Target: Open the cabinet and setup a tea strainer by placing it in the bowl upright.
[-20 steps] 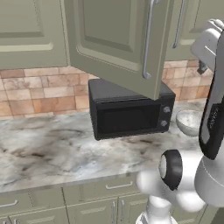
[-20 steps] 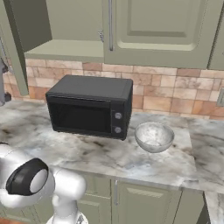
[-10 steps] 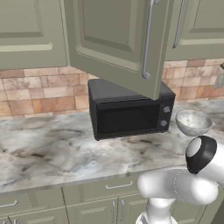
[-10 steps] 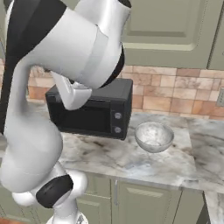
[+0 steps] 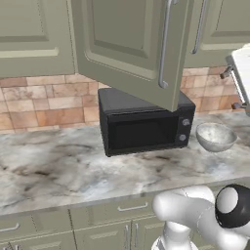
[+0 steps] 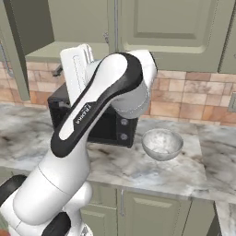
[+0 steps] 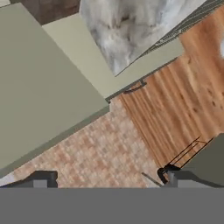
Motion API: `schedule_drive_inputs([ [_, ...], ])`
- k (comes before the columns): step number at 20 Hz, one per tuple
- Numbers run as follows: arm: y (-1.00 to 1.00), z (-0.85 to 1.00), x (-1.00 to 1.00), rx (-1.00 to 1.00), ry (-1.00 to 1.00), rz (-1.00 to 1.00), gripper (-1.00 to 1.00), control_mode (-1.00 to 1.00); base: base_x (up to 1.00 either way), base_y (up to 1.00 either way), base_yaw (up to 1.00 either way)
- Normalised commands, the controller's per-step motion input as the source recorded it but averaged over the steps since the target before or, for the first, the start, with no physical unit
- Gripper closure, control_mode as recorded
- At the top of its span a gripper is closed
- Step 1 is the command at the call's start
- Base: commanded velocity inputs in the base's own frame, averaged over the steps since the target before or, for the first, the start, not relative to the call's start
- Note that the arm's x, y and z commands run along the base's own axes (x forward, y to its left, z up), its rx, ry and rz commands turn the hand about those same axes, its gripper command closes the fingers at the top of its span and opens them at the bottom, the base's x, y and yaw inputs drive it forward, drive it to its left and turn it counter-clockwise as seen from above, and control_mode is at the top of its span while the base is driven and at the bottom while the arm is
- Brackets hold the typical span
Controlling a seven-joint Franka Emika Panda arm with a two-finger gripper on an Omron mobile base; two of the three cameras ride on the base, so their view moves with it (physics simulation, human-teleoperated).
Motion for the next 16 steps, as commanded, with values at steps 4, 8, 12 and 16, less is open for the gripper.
schedule_drive_inputs([
  [4, 0.48, 0.0, 0.62, 0.23, 0.0, 0.13, -1.0, -1.0, 0.0, 0.0, 0.0],
  [8, 0.44, 0.02, 0.61, 0.2, -0.02, 0.08, -1.0, -1.0, 0.0, 0.0, 0.0],
  [12, 0.36, 0.02, 0.42, 0.14, -0.06, 0.12, -1.0, -1.0, 0.0, 0.0, 0.0],
  [16, 0.3, 0.0, 0.29, 0.04, -0.1, 0.11, -1.0, -1.0, 0.0, 0.0, 0.0],
])
